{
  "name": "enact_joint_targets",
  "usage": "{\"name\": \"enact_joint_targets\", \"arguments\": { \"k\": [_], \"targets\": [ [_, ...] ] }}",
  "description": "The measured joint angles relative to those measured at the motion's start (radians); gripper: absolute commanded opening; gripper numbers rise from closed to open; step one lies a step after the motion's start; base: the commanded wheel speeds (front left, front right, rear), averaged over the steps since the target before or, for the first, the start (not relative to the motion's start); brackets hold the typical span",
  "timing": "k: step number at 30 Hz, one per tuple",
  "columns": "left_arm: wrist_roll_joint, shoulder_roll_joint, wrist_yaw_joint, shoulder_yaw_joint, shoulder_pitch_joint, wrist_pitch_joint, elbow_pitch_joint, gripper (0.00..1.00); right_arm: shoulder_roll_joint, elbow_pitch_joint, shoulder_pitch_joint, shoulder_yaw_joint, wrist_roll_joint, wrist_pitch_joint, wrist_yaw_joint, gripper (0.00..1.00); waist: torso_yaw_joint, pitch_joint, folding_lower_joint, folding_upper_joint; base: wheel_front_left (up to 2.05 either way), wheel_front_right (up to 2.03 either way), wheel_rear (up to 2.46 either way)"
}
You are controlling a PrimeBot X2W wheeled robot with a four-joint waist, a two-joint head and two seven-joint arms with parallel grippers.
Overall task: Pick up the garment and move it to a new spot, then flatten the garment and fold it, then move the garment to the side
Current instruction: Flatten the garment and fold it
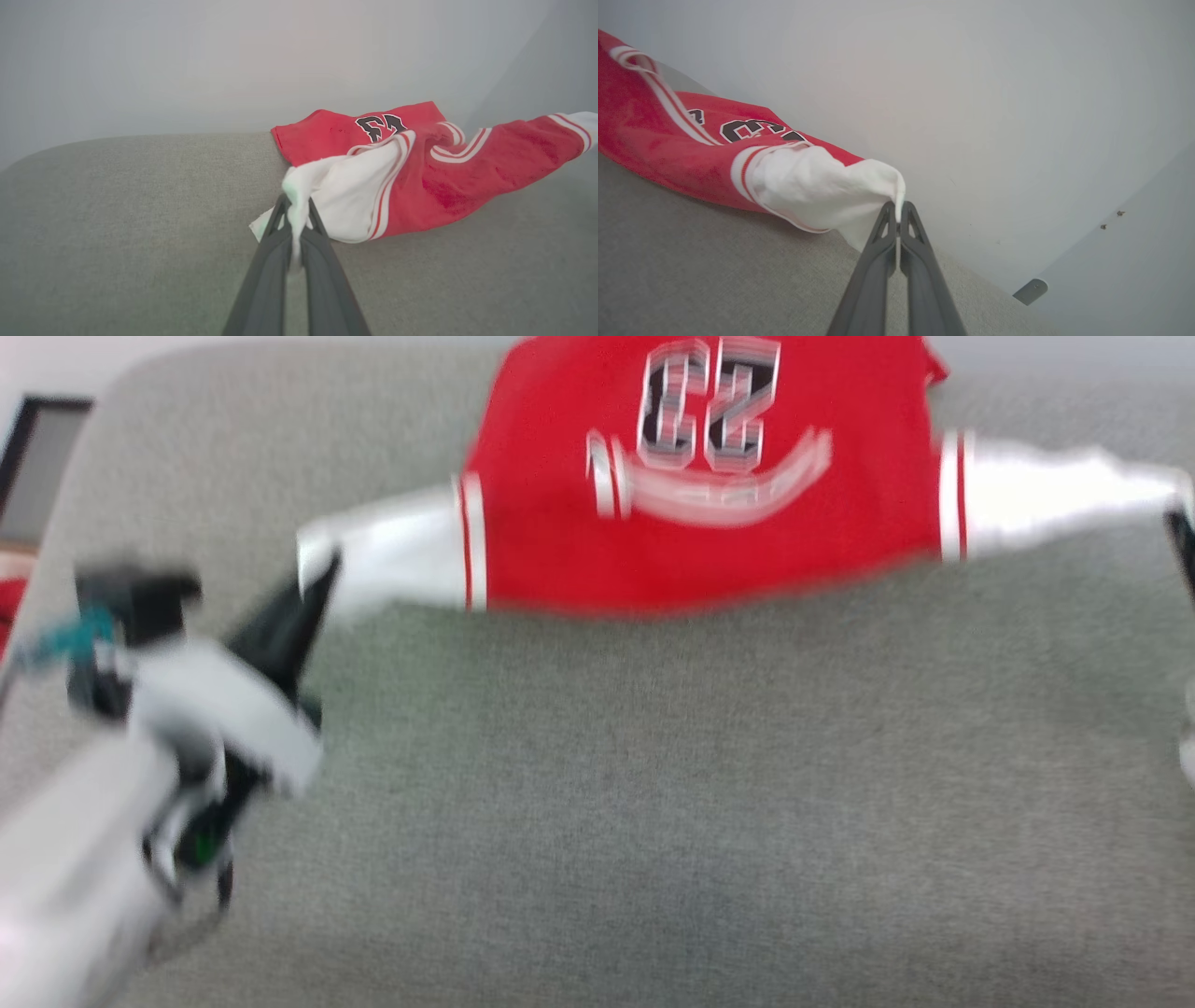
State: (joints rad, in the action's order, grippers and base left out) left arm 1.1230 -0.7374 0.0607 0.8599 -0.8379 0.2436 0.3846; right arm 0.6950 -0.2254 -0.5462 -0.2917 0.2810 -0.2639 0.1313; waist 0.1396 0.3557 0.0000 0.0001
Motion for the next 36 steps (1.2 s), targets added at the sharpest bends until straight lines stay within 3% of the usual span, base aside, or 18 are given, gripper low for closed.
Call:
{"name": "enact_joint_targets", "arguments": {
  "k": [4,10,18,22,33,34,35,36],
  "targets": [
    [0.029,-0.082,-0.082,0.003,0.198,0.009,-0.168,0.0,-0.002,0.034,0.165,0.062,-0.001,0.0,0.0,0.0,-0.011,-0.065,0.0,0.0,0.0,0.0,0.0],
    [0.056,-0.153,-0.196,0.019,0.429,0.013,-0.354,0.0,0.013,0.092,0.367,0.082,-0.016,0.0,0.0,0.0,-0.026,-0.144,0.0,0.0,0.0,0.0,0.0],
    [0.079,-0.183,-0.303,-0.01,0.663,0.018,-0.456,0.0,0.042,0.131,0.582,0.094,-0.053,0.0,0.0,0.0,-0.048,-0.207,0.0,0.0,0.0,0.0,0.0],
    [0.073,-0.164,-0.324,-0.058,0.744,0.02,-0.456,0.0,0.014,0.124,0.666,0.12,-0.061,0.0,0.0,0.0,-0.051,-0.214,0.0,0.0,0.0,0.0,0.0],
    [0.054,-0.094,-0.307,-0.132,0.856,0.02,-0.42,0.0,-0.023,0.086,0.747,0.132,-0.041,0.0,0.0,0.0,-0.051,-0.207,0.0,0.0,0.0,0.0,0.0],
    [0.051,-0.09,-0.306,-0.134,0.859,0.02,-0.416,0.0,-0.024,0.085,0.747,0.131,-0.041,0.0,0.0,0.17,-0.051,-0.205,0.0,0.0,0.0,0.0,0.0],
    [0.046,-0.084,-0.303,-0.136,0.862,0.02,-0.413,0.0,-0.026,0.084,0.747,0.133,-0.036,0.002,0.0,0.49,-0.051,-0.204,0.0,0.0,0.0,0.0,0.0],
    [0.046,-0.078,-0.298,-0.141,0.863,0.02,-0.411,0.0,-0.029,0.086,0.746,0.133,-0.035,0.009,0.0,1.0,-0.052,-0.203,0.0,0.0,0.0,0.0,0.0]
  ]
}}
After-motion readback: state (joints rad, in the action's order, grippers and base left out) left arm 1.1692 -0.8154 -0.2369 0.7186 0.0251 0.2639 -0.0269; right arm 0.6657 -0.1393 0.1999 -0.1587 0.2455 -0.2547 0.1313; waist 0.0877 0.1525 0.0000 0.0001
